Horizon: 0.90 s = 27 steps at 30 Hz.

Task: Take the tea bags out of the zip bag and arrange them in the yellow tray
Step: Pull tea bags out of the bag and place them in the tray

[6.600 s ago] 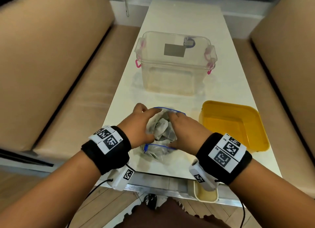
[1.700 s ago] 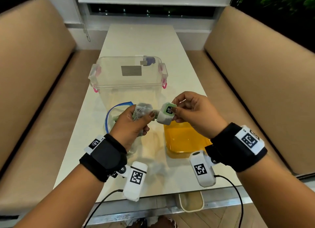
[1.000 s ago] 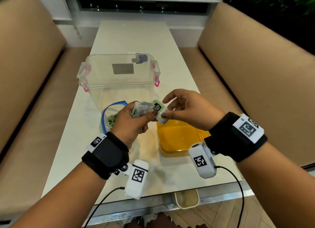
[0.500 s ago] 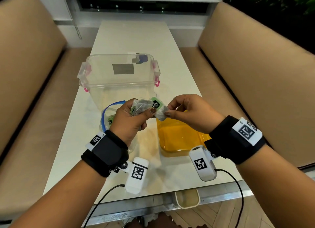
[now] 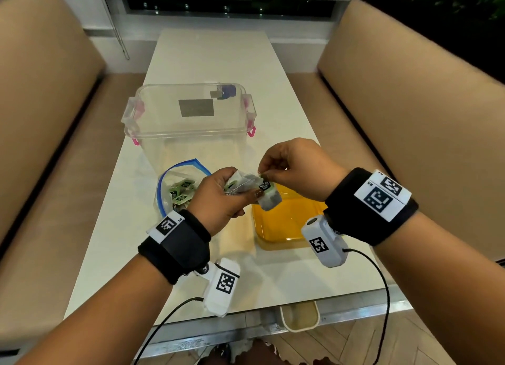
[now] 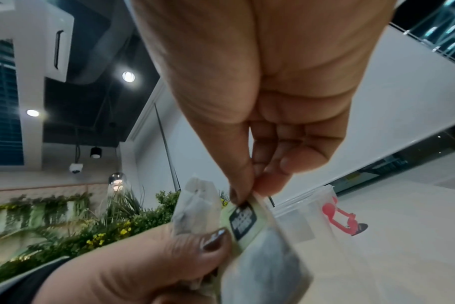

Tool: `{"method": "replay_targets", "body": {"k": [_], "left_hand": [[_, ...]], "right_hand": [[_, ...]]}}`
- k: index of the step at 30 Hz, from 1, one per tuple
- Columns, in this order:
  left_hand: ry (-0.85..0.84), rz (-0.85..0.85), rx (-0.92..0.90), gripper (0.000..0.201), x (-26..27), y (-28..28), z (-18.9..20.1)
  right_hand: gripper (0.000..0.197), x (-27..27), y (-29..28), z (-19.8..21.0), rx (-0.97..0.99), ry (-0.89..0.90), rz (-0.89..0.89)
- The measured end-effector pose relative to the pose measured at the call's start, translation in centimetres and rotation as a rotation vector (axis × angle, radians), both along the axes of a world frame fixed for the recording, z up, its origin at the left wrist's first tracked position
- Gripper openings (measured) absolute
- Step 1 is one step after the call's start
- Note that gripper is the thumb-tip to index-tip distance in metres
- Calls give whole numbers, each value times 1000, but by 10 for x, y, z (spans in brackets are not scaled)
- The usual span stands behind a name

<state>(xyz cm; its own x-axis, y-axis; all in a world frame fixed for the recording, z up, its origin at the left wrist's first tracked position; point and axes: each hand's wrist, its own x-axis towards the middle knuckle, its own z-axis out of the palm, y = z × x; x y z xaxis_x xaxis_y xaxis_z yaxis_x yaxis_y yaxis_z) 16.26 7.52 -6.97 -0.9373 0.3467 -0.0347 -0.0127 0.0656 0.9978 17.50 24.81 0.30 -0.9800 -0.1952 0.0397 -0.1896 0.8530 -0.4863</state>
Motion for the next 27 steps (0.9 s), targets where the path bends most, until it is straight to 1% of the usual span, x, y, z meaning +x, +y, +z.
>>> {"method": "replay_targets", "body": {"k": [4,6,9,11,14,17,19,22,24,27], "left_hand": [[-23,31,-41,15,-1,-2,-9],[-33,61,-50,20,-1,-4,-12],[-68,120,-13,24,-2,-11,-14],[-93,158,20,22,-2,-16,-13],[-103,200,56,19,-3,-22,-11],[-107,230,90,23,-2,-26,-8],[-103,229,85,24,0,-28,-8],[-103,219,91,19,3,-31,-7],[-98,216,86,16,4,-32,-7],[-98,222,73,18,5,-34,-9]], "right_hand": [[6,-4,13,-2,27,-83,5],[5,-8,22,-6,29,-122,-15],[6,-19,32,-19,54,-172,-53],[7,-27,34,-29,78,-195,-78],[8,-38,29,-41,136,-222,-91],[10,-47,21,-51,175,-260,-86],[12,-53,16,-58,228,-277,-75],[12,-59,10,-65,305,-284,-58],[13,-62,8,-68,334,-284,-53],[16,-65,4,-71,367,-308,-56]]}}
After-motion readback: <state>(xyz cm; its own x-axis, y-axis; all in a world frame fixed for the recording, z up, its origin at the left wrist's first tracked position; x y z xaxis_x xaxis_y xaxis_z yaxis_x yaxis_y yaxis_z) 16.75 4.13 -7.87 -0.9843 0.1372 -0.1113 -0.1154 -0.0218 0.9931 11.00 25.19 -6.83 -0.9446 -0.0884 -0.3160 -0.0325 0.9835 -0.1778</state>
